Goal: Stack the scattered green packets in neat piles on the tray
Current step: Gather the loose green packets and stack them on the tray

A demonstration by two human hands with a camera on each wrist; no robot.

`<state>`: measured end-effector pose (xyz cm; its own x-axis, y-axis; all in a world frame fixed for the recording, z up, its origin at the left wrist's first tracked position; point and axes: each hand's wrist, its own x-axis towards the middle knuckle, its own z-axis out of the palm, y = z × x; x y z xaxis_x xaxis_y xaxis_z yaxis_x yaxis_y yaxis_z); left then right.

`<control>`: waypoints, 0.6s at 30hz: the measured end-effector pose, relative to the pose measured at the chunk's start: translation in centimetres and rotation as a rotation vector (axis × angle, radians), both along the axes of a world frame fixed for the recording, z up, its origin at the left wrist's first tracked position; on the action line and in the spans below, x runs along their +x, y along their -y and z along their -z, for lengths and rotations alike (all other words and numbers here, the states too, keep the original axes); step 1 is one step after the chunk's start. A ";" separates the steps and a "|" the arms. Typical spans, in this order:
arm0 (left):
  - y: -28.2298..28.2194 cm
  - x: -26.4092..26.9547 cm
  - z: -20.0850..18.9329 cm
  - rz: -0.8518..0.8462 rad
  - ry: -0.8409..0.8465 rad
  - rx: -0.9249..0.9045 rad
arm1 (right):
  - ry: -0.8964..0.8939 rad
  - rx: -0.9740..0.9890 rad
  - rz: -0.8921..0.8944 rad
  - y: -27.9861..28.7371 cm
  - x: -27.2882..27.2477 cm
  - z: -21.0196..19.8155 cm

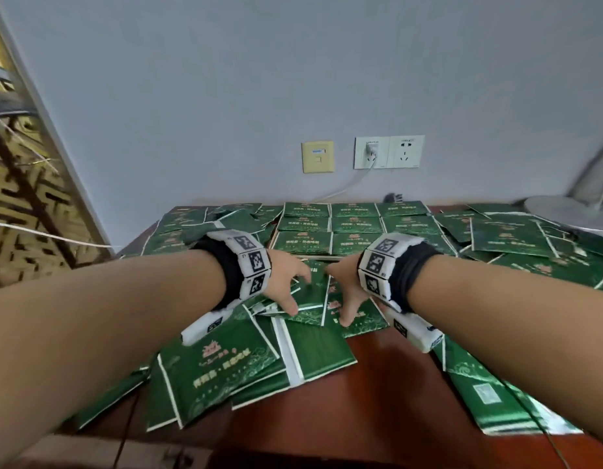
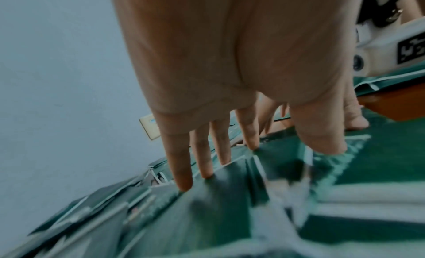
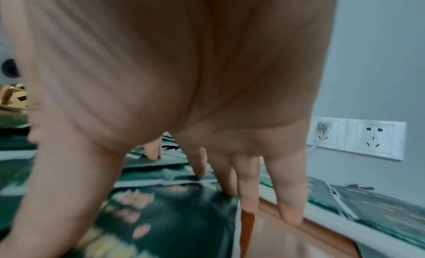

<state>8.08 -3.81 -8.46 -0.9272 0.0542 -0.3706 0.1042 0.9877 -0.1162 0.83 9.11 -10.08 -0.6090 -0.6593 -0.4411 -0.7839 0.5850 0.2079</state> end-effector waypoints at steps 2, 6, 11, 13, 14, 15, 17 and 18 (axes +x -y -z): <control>-0.3 0.9 1.2 -0.008 -0.013 0.003 | 0.001 -0.074 0.040 -0.9 0.8 0.3; -0.1 1.7 2.1 -0.044 -0.062 0.064 | 0.032 -0.109 0.133 -2.4 1.2 0.4; 0.0 1.7 2.2 -0.071 -0.059 0.093 | 0.044 -0.105 0.180 -2.4 1.3 0.3; 0.1 1.6 2.2 -0.072 -0.060 0.095 | 0.033 -0.091 0.175 -2.2 1.4 0.2; 0.1 1.6 2.3 -0.074 -0.062 0.095 | 0.029 -0.087 0.174 -2.2 1.4 0.2; 0.1 1.6 2.3 -0.075 -0.065 0.096 | 0.029 -0.091 0.176 -2.2 1.4 0.2; 0.2 1.6 2.4 -0.080 -0.068 0.106 | 0.050 -0.123 0.191 -2.5 1.2 0.5; 0.2 1.7 2.4 -0.083 -0.070 0.107 | 0.064 -0.141 0.204 -2.6 1.1 0.7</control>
